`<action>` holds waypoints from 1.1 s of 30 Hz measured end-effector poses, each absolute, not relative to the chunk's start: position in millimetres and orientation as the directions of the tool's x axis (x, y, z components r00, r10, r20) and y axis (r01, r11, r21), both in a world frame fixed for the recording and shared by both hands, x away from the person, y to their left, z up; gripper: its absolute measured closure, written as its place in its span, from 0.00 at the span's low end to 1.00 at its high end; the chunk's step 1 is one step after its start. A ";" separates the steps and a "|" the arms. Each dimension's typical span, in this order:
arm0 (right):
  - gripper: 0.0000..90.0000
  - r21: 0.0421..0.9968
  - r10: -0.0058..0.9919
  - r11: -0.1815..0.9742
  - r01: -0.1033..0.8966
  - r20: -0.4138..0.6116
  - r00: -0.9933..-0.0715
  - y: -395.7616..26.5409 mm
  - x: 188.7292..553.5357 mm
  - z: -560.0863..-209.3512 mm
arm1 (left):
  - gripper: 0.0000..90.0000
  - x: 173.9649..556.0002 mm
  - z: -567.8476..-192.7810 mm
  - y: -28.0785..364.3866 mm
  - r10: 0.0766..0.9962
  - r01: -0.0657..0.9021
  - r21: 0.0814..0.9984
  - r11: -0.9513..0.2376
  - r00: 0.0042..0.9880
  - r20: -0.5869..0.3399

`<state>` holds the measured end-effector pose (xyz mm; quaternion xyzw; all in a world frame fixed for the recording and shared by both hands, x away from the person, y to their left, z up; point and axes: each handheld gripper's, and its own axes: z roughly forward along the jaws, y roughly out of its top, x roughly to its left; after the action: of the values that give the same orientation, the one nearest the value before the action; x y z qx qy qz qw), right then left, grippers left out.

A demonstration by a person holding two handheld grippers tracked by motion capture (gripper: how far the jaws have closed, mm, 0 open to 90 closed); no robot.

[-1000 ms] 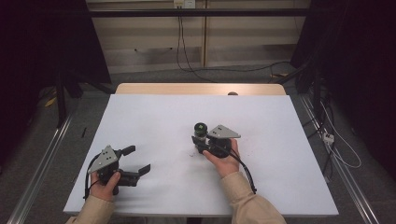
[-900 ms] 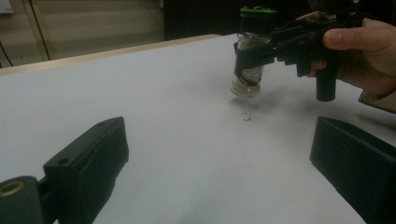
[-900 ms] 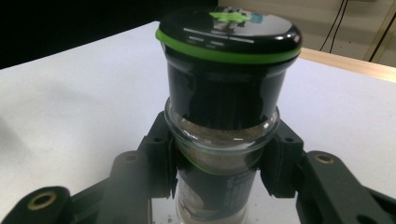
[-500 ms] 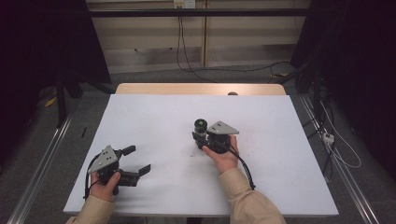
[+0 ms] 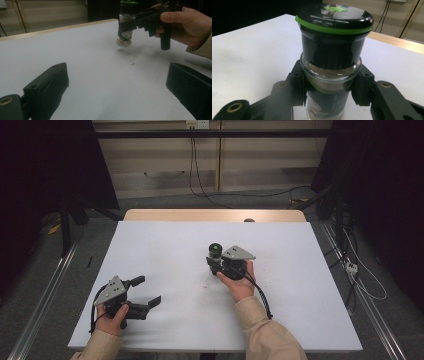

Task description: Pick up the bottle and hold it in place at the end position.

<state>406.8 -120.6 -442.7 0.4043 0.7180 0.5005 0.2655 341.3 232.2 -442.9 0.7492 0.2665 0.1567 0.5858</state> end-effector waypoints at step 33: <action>0.59 0.931 0.871 0.174 0.320 0.005 -0.490 -122.5 420.1 -458.9 | 0.05 342.1 -443.7 231.3 0.582 0.217 0.961 -0.174 0.810 -0.077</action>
<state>420.1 -122.5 -458.9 0.4181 0.7121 0.4880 0.2828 342.1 231.3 -443.7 0.7501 0.2662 0.1561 0.5849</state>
